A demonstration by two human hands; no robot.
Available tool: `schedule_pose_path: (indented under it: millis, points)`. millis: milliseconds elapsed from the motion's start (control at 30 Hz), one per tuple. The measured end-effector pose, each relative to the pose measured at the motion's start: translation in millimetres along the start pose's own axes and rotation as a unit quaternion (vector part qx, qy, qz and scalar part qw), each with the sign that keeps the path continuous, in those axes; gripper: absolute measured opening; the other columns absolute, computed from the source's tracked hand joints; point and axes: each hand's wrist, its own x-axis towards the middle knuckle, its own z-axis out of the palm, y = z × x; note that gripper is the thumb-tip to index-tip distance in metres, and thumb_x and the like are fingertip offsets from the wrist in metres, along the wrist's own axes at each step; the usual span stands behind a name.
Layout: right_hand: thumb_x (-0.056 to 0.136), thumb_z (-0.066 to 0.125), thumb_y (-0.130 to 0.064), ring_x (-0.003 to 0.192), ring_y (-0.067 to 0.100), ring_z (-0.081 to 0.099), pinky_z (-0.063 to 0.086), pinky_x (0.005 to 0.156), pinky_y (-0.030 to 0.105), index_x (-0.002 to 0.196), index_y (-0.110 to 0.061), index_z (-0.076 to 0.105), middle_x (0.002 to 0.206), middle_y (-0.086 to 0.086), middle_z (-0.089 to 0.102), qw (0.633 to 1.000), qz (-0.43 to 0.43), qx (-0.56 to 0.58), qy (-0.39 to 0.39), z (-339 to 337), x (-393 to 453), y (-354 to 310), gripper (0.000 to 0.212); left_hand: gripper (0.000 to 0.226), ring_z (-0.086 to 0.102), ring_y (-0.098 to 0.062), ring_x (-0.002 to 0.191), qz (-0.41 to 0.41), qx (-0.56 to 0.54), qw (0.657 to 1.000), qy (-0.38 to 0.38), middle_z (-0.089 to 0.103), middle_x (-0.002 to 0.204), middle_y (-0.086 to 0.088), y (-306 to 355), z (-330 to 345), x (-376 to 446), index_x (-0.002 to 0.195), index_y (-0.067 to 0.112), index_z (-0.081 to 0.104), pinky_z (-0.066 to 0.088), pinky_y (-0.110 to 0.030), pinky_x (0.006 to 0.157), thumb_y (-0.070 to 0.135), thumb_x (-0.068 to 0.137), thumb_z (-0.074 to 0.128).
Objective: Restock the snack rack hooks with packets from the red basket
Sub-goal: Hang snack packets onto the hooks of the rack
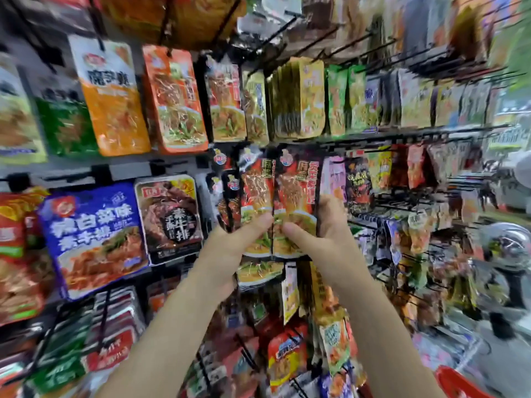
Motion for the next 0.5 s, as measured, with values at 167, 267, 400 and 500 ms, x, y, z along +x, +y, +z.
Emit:
schedule_pose_path:
  millis: [167, 267, 400, 500]
  points:
    - [0.094, 0.055, -0.059, 0.102, 0.002, 0.064, 0.051, 0.092, 0.023, 0.111, -0.032, 0.058, 0.107, -0.010, 0.069, 1.000, -0.002, 0.004, -0.004, 29.9, 37.2, -38.2, 0.031, 0.081, 0.065, -0.019, 0.119, 0.109, 0.084, 0.990, 0.031, 0.073, 0.124, 0.001, 48.2, -19.7, 8.6, 0.125, 0.015, 0.066, 0.047, -0.047, 0.105, 0.052, 0.058, 0.093]
    - [0.083, 0.052, -0.078, 0.105, 0.005, 0.062, 0.046, 0.089, 0.020, 0.118, -0.018, 0.064, 0.111, -0.010, 0.067, 0.998, 0.004, 0.046, 0.033, 46.1, 62.9, -59.6, 0.071, 0.052, 0.067, -0.013, 0.112, 0.158, 0.114, 0.980, 0.032, 0.075, 0.113, 0.011, 76.7, -21.3, 9.5, 0.114, 0.027, 0.070, 0.046, -0.045, 0.107, 0.049, 0.070, 0.088]
    - [0.095, 0.065, -0.042, 0.102, 0.019, 0.069, 0.057, 0.086, 0.039, 0.111, -0.019, 0.067, 0.107, -0.002, 0.073, 0.990, -0.037, 0.136, 0.016, 50.7, 100.0, -76.8, 0.027, 0.024, 0.060, -0.003, 0.084, 0.187, 0.118, 0.973, 0.068, 0.067, 0.085, 0.015, 113.9, -32.2, 8.7, 0.088, 0.032, 0.055, 0.039, -0.034, 0.104, 0.028, 0.084, 0.078]
    - [0.098, 0.063, -0.019, 0.094, 0.013, 0.070, 0.057, 0.072, 0.030, 0.122, -0.015, 0.061, 0.106, 0.000, 0.072, 0.983, -0.054, 0.176, 0.011, 51.3, 128.0, -91.1, 0.024, 0.041, 0.069, -0.019, 0.101, 0.191, 0.136, 0.969, 0.083, 0.078, 0.093, 0.006, 130.0, -42.5, 10.9, 0.100, 0.019, 0.072, 0.046, -0.050, 0.107, 0.042, 0.068, 0.084]
